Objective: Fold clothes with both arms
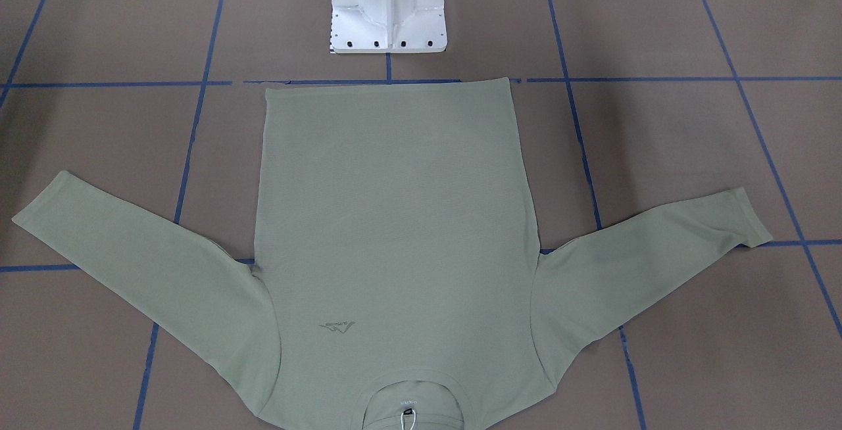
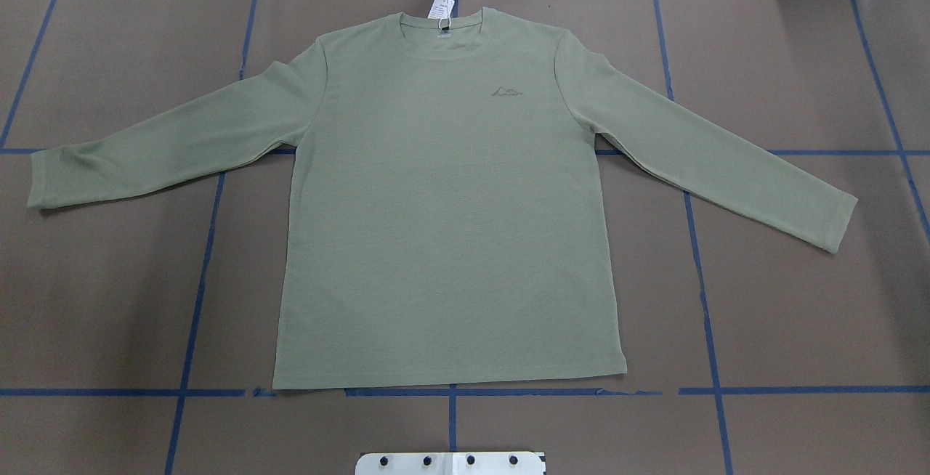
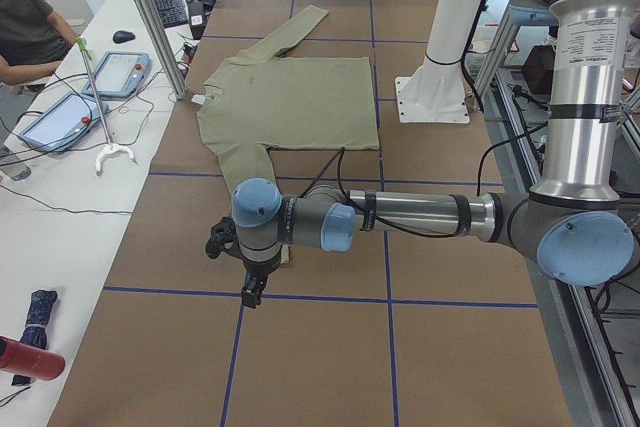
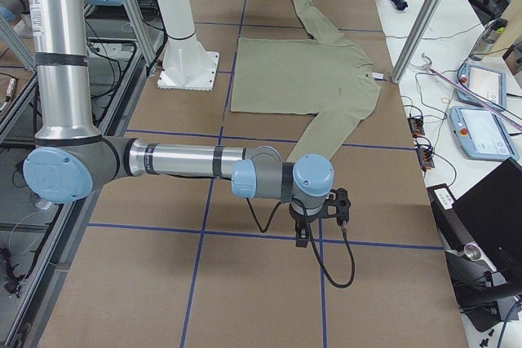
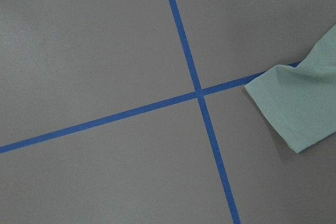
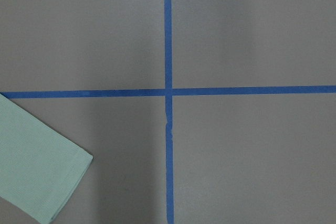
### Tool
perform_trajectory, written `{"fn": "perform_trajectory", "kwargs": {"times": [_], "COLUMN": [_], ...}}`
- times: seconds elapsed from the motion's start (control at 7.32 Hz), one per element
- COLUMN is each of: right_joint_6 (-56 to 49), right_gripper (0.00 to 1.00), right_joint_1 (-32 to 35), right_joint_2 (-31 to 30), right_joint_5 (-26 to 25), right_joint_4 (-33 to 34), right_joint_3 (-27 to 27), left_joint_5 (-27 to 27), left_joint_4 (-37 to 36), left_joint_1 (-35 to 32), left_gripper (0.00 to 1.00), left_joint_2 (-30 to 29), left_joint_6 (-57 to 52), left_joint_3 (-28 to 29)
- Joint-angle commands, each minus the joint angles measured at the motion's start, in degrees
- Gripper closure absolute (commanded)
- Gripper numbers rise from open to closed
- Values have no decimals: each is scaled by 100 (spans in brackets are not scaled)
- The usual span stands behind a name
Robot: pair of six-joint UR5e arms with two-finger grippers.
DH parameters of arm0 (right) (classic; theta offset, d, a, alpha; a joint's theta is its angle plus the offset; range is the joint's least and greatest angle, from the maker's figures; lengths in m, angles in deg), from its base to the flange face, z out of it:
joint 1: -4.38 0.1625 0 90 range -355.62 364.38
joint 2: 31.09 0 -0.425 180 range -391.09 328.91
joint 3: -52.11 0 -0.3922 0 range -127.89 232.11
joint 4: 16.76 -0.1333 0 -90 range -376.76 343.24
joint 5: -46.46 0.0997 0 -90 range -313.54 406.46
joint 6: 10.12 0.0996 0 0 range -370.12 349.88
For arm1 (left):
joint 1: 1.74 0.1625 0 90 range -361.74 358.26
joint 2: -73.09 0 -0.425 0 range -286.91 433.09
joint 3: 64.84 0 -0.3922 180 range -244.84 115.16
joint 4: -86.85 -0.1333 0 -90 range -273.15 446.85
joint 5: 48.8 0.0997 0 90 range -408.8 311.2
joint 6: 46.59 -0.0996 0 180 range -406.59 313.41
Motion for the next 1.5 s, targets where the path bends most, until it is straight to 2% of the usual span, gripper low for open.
{"fn": "perform_trajectory", "kwargs": {"times": [0.0,0.55,0.82,0.96,1.09,1.23,1.37], "right_joint_6": [8,9,26,0,52,775,1904], "right_gripper": [0,0,0,0,0,0,0], "right_joint_1": [0,-17,-393,-604,-1094,-1290,-1692], "right_joint_2": [35,18,96,88,210,81,-164], "right_joint_5": [3,161,442,425,390,268,-220], "right_joint_4": [34,-53,-621,-685,-1095,-1891,-3152], "right_joint_3": [-16,-16,-42,123,394,441,458], "left_joint_5": [-9,-9,-9,-26,-35,-35,-53], "left_joint_4": [9,18,497,718,1034,1350,1510], "left_joint_1": [0,18,236,263,264,255,255], "left_gripper": [0,0,0,0,0,0,0], "left_joint_2": [0,-184,-290,-272,-272,-290,-264], "left_joint_6": [6,41,67,68,59,59,50], "left_joint_3": [4,-188,-181,-68,99,135,179]}}
